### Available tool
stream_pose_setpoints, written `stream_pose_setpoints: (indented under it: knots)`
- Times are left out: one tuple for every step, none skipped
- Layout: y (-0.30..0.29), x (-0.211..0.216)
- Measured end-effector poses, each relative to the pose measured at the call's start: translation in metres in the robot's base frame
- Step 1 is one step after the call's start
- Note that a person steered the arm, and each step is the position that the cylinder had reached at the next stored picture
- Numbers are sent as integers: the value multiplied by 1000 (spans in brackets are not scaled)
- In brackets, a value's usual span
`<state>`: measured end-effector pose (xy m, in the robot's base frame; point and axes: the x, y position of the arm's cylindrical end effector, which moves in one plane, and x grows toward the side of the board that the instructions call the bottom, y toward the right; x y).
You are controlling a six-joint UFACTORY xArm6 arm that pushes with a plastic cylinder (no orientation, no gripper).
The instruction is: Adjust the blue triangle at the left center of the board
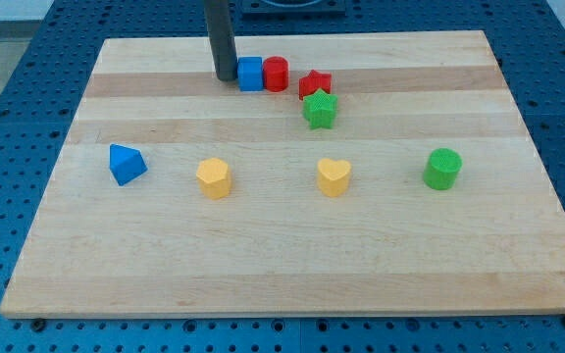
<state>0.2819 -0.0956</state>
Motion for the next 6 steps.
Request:
stream_pose_setpoints:
  knots:
    - [-9,20]
    - [-69,69]
    - [-128,136]
    - [-182,215]
    - [-180,249]
    - [-155,218]
